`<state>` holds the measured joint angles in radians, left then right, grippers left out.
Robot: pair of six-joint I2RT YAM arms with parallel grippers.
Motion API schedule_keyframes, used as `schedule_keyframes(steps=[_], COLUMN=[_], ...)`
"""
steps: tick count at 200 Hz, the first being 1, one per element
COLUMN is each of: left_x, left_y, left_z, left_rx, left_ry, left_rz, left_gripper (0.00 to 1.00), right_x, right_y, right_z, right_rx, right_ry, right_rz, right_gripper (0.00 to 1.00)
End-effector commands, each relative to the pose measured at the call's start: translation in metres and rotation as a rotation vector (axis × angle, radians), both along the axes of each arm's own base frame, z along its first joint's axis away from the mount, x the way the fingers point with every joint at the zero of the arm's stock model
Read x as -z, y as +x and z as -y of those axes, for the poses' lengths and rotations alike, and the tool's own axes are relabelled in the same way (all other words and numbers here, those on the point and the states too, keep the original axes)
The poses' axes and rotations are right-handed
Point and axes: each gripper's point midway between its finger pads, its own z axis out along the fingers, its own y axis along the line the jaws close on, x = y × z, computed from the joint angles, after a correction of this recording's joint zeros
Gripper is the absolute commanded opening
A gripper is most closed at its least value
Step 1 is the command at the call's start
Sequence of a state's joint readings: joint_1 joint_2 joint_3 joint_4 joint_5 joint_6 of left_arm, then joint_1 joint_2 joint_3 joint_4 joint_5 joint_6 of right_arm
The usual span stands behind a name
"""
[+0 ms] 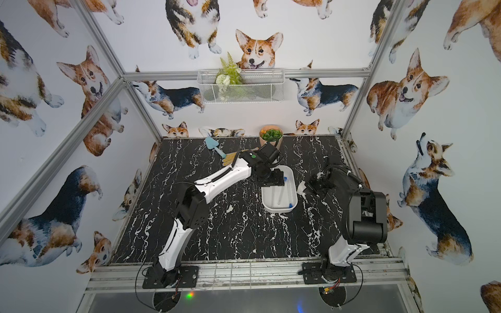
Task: Wipe the exteriors of test tubes
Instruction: Move the storage box to the center of the board, then place the cleaning item at the center of the board.
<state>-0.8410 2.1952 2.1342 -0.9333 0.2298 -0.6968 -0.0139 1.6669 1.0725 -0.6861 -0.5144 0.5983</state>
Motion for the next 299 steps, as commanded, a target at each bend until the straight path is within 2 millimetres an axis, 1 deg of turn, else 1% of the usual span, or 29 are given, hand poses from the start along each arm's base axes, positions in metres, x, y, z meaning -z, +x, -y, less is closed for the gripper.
schedule_keyframes(steps=[1,15,34,61,69,72,82,103,126,130,139,152,156,160,181,183,185,187,189,205,223,235,261,271,281,288,291,297,299], left_x=[-0.033,-0.053,-0.068,-0.075,-0.069,-0.076,-0.075,-0.07,-0.064,-0.063,-0.064,-0.063,-0.063,-0.064,-0.066,-0.066,-0.066,-0.066,-0.066,-0.062,-0.043,-0.033,-0.017,-0.014,-0.011,-0.009,-0.009,-0.008,-0.009], left_y=[-0.003,0.0,0.002,-0.001,-0.001,-0.005,-0.008,-0.013,-0.011,-0.01,-0.007,-0.002,0.0,0.002,0.015,0.017,0.018,0.02,0.022,0.037,0.038,0.043,0.05,0.052,0.055,0.057,0.057,0.058,0.058], left_z=[-0.039,-0.072,-0.124,-0.198,-0.214,-0.222,-0.24,-0.268,-0.295,-0.3,-0.313,-0.33,-0.335,-0.34,-0.366,-0.369,-0.371,-0.372,-0.374,-0.383,-0.408,-0.413,-0.429,-0.432,-0.433,-0.43,-0.429,-0.427,-0.426], left_rx=[-0.016,-0.057,-0.145,-0.282,-0.309,-0.32,-0.347,-0.404,-0.529,-0.554,-0.605,-0.658,-0.673,-0.685,-0.739,-0.741,-0.742,-0.74,-0.742,-0.703,-0.725,-0.658,-0.651,-0.662,-0.673,-0.664,-0.658,-0.644,-0.64], left_ry=[0.048,0.066,0.075,0.089,0.104,0.097,0.107,0.097,0.016,0.003,-0.017,-0.022,-0.016,-0.01,0.049,0.055,0.063,0.068,0.074,0.131,0.279,0.343,0.412,0.416,0.407,0.396,0.391,0.383,0.38], left_rz=[0.027,0.052,0.053,0.04,0.025,0.04,0.041,0.021,-0.004,-0.005,0.004,0.026,0.034,0.045,0.153,0.169,0.18,0.194,0.207,0.317,0.354,0.395,0.427,0.431,0.433,0.43,0.429,0.427,0.427], left_gripper=[0.73,0.73,0.73,0.73,0.73,0.73,0.73,0.72,0.72,0.72,0.72,0.72,0.72,0.72,0.74,0.82,0.94,0.98,1.0,1.0,1.0,1.0,1.0,1.0,1.0,1.0,1.0,1.0,1.0], right_x=[0.004,0.004,0.002,-0.003,-0.004,-0.004,-0.005,-0.006,-0.003,-0.003,-0.002,-0.002,-0.003,-0.004,-0.016,-0.018,-0.02,-0.022,-0.024,-0.041,-0.06,-0.069,-0.076,-0.074,-0.069,-0.068,-0.069,-0.075,-0.076], right_y=[0.002,0.009,0.019,0.03,0.032,0.032,0.034,0.036,0.032,0.03,0.025,0.016,0.014,0.012,0.004,0.004,0.004,0.004,0.004,0.006,0.012,0.015,0.019,0.017,0.013,0.01,0.006,0.003,0.001], right_z=[-0.025,-0.047,-0.078,-0.127,-0.141,-0.145,-0.158,-0.168,-0.154,-0.15,-0.141,-0.124,-0.119,-0.114,-0.092,-0.091,-0.089,-0.087,-0.086,-0.075,-0.065,-0.06,-0.047,-0.041,-0.038,-0.043,-0.046,-0.051,-0.053], right_rx=[-0.105,-0.149,-0.19,-0.247,-0.261,-0.266,-0.276,-0.272,-0.257,-0.256,-0.259,-0.272,-0.28,-0.287,-0.31,-0.31,-0.31,-0.308,-0.308,-0.295,-0.281,-0.284,-0.273,-0.278,-0.307,-0.347,-0.368,-0.408,-0.42], right_ry=[0.003,0.008,0.029,0.061,0.07,0.073,0.083,0.096,0.034,0.016,-0.027,-0.114,-0.143,-0.172,-0.283,-0.289,-0.296,-0.302,-0.306,-0.334,-0.36,-0.363,-0.356,-0.373,-0.39,-0.363,-0.346,-0.317,-0.311], right_rz=[-0.003,0.011,0.027,0.052,0.057,0.057,0.06,0.056,0.026,0.016,-0.01,-0.062,-0.071,-0.08,-0.087,-0.084,-0.083,-0.078,-0.073,-0.022,0.065,0.117,0.152,0.133,0.098,0.065,0.041,0.009,0.001], right_gripper=[0.0,0.0,0.0,0.0,0.0,0.0,0.0,0.0,0.0,0.09,0.42,0.7,0.94,1.0,1.0,1.0,1.0,1.0,1.0,1.0,1.0,1.0,1.0,0.96,0.88,0.76,0.67,0.45,0.33])
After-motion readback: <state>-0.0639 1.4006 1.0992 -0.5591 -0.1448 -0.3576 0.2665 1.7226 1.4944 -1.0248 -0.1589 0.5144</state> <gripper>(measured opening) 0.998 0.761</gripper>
